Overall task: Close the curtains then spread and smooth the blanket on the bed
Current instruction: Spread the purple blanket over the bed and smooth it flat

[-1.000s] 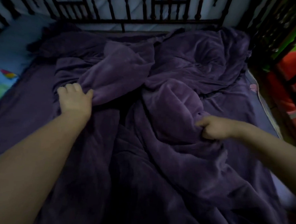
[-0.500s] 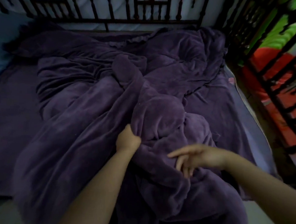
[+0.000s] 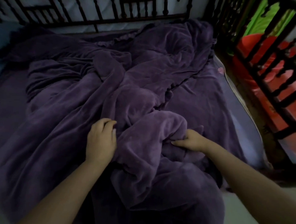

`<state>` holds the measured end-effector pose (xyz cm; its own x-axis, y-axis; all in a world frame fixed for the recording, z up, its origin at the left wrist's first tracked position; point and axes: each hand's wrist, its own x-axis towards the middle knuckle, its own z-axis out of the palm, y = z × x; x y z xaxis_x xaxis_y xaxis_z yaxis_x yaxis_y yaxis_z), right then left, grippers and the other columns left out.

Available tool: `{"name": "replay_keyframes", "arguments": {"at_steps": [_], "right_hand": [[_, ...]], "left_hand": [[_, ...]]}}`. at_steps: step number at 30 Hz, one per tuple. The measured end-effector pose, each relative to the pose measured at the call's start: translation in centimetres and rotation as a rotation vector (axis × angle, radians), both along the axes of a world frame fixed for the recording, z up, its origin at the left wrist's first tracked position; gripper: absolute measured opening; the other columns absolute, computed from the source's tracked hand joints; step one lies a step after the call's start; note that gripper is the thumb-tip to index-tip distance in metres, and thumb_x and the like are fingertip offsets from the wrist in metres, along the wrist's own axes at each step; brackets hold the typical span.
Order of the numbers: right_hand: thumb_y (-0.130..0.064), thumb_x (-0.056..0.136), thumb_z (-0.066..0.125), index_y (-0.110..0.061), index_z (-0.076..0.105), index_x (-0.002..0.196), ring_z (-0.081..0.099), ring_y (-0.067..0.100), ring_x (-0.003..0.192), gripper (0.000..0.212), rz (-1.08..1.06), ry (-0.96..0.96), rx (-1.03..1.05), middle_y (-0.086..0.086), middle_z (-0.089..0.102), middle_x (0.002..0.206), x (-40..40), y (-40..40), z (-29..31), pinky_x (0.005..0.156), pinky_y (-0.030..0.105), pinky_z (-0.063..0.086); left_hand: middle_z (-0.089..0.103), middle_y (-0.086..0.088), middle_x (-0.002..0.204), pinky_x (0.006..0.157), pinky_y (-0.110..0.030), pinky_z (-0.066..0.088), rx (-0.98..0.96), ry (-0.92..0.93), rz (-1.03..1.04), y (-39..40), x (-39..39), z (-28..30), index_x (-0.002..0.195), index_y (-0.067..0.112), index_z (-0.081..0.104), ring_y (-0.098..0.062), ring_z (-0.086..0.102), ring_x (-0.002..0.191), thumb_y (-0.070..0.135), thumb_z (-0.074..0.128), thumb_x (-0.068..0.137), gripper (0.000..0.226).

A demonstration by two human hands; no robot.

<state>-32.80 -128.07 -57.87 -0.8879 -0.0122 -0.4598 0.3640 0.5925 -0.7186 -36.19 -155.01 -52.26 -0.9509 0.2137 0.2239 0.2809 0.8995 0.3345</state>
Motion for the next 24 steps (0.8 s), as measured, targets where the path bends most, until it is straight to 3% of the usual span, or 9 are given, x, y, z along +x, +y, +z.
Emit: {"name": "replay_keyframes", "arguments": {"at_steps": [2, 4, 7, 9, 12, 16, 19, 21, 24], "right_hand": [[-0.023, 0.077, 0.072, -0.016, 0.062, 0.113, 0.059, 0.017, 0.105, 0.038, 0.028, 0.009, -0.068, 0.002, 0.066, 0.112, 3.1, 2.0, 1.7, 0.095, 0.030, 0.047], [-0.014, 0.075, 0.073, -0.019, 0.064, 0.107, 0.061, 0.010, 0.097, 0.034, 0.075, 0.016, -0.136, -0.005, 0.066, 0.102, 6.3, 4.2, 4.0, 0.087, 0.016, 0.048], [-0.004, 0.073, 0.074, -0.021, 0.069, 0.084, 0.060, -0.008, 0.072, 0.021, 0.258, -0.011, -0.176, -0.020, 0.069, 0.076, 10.5, 8.1, 8.0, 0.069, 0.008, 0.048], [-0.001, 0.072, 0.074, -0.023, 0.068, 0.074, 0.059, -0.010, 0.065, 0.022, 0.380, -0.064, -0.141, -0.021, 0.068, 0.069, 12.7, 9.8, 9.9, 0.065, 0.007, 0.046], [0.000, 0.073, 0.073, -0.011, 0.064, 0.106, 0.061, 0.002, 0.094, 0.035, 0.490, -0.179, -0.197, -0.002, 0.069, 0.104, 16.0, 11.7, 11.4, 0.076, 0.002, 0.046], [0.007, 0.078, 0.065, -0.025, 0.068, 0.090, 0.067, -0.002, 0.083, 0.034, 0.704, -0.595, -0.324, -0.019, 0.074, 0.084, 20.0, 13.5, 10.3, 0.073, 0.007, 0.050], [0.012, 0.088, 0.044, 0.017, 0.055, 0.108, 0.064, -0.005, 0.059, 0.023, 0.949, -0.930, -0.262, 0.026, 0.071, 0.097, 22.0, 12.4, 7.3, 0.066, 0.010, 0.052], [0.006, 0.089, 0.048, 0.019, 0.055, 0.109, 0.062, -0.004, 0.054, 0.025, 0.692, -0.736, -0.183, 0.030, 0.070, 0.092, 22.3, 11.5, 5.0, 0.061, 0.009, 0.049], [-0.007, 0.089, 0.051, -0.003, 0.067, 0.074, 0.054, 0.014, 0.064, 0.023, -0.050, -0.291, -0.293, 0.009, 0.061, 0.067, 21.9, 8.3, 1.3, 0.058, 0.018, 0.040]], "left_hand": [[0.065, -0.018, 0.117, 0.107, -0.045, 0.031, 0.143, -0.147, -0.086, 1.9, 2.3, 1.9, 0.116, 0.001, 0.062, -0.033, 0.058, 0.111, 0.025, 0.042, 0.088, 0.041], [0.048, -0.004, 0.140, 0.117, -0.039, 0.007, 0.196, -0.485, -0.133, 4.1, 5.1, 3.3, 0.140, 0.016, 0.036, -0.020, 0.039, 0.133, 0.050, 0.044, 0.084, 0.066], [0.033, 0.009, 0.147, 0.117, -0.052, 0.012, -0.153, -0.664, -0.218, 7.5, 8.5, 4.2, 0.145, 0.035, 0.012, -0.016, 0.027, 0.138, 0.052, 0.064, 0.063, 0.099], [0.050, 0.004, 0.132, 0.109, -0.054, 0.028, -0.116, -0.594, -0.167, 9.7, 10.0, 4.7, 0.124, 0.034, 0.046, -0.022, 0.040, 0.129, 0.030, 0.066, 0.068, 0.059], [0.067, -0.007, 0.089, 0.081, -0.031, 0.051, 0.299, -0.503, -0.120, 13.1, 12.3, 5.0, 0.083, 0.011, 0.064, -0.024, 0.061, 0.091, 0.009, 0.055, 0.079, 0.010], [0.062, 0.004, 0.062, 0.045, -0.009, 0.040, 0.587, -0.878, -0.189, 13.7, 15.4, 5.8, 0.074, 0.023, 0.064, -0.007, 0.054, 0.058, -0.015, 0.046, 0.045, 0.051], [0.061, 0.013, 0.046, 0.040, -0.010, 0.035, 0.523, -1.083, -0.250, 11.2, 18.5, 4.7, 0.069, 0.017, 0.064, 0.001, 0.054, 0.045, -0.011, 0.034, 0.029, 0.057], [0.056, 0.011, 0.041, 0.038, -0.010, 0.031, 0.588, -1.163, -0.214, 9.5, 20.2, 4.1, 0.055, 0.014, 0.061, -0.001, 0.050, 0.039, -0.013, 0.033, 0.028, 0.047], [0.049, 0.006, 0.039, 0.038, -0.010, 0.027, 0.782, -1.208, -0.159, 6.7, 23.2, 3.6, 0.044, 0.012, 0.054, -0.002, 0.044, 0.037, -0.016, 0.034, 0.030, 0.037]]}}
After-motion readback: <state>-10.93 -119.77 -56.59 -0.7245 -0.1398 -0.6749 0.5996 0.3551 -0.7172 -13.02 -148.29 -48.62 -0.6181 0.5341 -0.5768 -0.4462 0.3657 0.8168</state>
